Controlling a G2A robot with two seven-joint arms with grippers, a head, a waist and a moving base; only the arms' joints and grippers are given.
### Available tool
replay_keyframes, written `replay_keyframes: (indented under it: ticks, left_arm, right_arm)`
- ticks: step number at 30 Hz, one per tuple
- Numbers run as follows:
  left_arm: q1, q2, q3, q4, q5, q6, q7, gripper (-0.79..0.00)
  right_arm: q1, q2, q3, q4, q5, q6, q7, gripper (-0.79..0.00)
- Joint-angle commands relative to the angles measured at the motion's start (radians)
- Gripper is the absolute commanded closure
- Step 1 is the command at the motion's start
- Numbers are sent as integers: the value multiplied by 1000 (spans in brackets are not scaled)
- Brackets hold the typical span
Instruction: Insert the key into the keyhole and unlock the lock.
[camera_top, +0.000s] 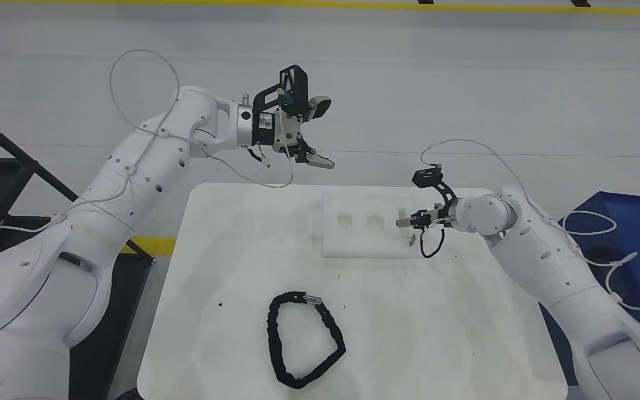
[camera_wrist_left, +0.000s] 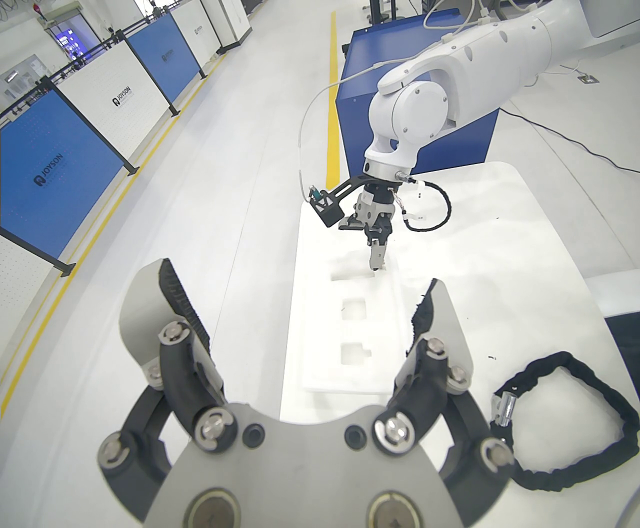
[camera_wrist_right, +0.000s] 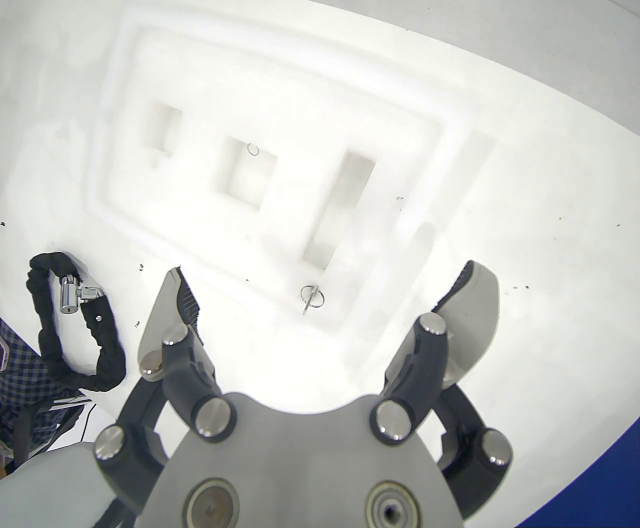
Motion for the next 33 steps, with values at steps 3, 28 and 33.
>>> replay_keyframes:
  ticks: [3,28,33]
  left_arm:
    - [0,0,0,0,0,0,0,-785]
    - [0,0,0,0,0,0,0,-785]
    - [0,0,0,0,0,0,0,-785]
  right_arm:
    - [0,0,0,0,0,0,0,-785]
    - [5,-21,-23,-3,44,-76,224,-785]
    - [20,-41,-40,35,43,-69,209,-711]
